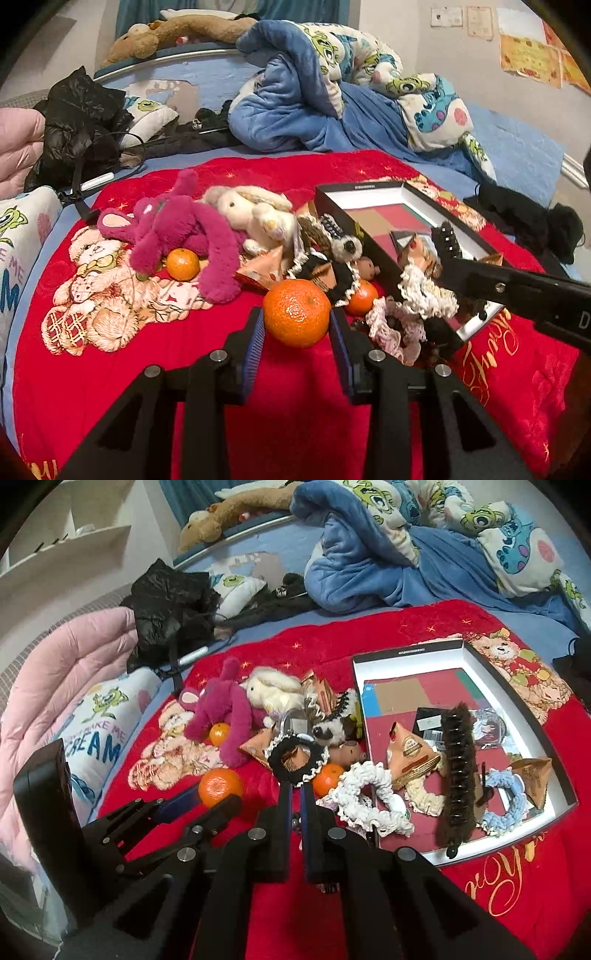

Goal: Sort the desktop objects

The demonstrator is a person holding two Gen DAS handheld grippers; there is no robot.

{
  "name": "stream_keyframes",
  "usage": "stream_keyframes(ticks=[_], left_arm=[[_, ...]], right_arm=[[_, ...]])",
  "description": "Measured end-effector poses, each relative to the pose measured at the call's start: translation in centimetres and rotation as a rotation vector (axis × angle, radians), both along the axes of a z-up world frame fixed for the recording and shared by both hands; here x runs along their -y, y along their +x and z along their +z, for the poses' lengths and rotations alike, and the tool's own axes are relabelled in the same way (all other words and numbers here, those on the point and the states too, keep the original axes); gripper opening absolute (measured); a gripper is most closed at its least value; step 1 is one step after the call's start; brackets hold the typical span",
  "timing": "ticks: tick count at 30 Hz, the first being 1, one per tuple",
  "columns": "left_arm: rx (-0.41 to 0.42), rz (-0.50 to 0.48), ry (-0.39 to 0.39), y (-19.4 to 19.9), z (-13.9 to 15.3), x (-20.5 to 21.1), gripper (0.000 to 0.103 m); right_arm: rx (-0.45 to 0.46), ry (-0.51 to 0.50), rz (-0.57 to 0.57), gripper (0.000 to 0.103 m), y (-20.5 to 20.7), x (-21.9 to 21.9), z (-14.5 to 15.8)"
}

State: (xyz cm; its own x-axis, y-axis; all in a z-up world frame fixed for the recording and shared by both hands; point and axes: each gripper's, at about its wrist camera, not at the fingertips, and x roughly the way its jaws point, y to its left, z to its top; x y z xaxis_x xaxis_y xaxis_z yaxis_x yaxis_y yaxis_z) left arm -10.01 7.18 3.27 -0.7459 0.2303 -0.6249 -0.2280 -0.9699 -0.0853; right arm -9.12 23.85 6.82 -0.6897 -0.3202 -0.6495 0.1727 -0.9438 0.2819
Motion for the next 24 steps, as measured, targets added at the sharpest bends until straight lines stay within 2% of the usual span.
stream_keyframes(ticks=[4,7,9,13,16,17,24], left_arm=[[-0.012,0.003,0.008,0.1,0.5,0.2,0.037],[-0.007,0.0,0.002,0.1,0.2,0.1,0.037],[0.004,-0.008,0.002,0.1,0.0,-0.1,0.037],[0.011,-0.019,-0.008,0.2,-0.2,-0.3,0.037],[0.019,-0.019,-0.006,0.1,-0.5,-0.4,0.037],[0.021,-0.017,-0.005,0.1,-0.5,-0.4,0.037],[0.027,-0.017,-0.007,0.1,-0.7,-0.4,0.036]], right_arm=[[-0.01,-0.032,0.005,0.005,0.3,-0.6,0.5],[0.007,-0.013,0.047,0.008,0.2,-0.2,0.2],[0.055,0.002,0.074,0.01,-0.5,0.4,-1.2],[0.127,0.055,0.056,0.012,-1.8,1.3,-3.7],[0.165,0.072,0.072,0.025,-2.3,1.7,-5.0],[0.172,0.073,0.075,0.026,-2.3,1.7,-5.3],[0.192,0.12,0.044,0.026,-2.9,2.0,-6.7]])
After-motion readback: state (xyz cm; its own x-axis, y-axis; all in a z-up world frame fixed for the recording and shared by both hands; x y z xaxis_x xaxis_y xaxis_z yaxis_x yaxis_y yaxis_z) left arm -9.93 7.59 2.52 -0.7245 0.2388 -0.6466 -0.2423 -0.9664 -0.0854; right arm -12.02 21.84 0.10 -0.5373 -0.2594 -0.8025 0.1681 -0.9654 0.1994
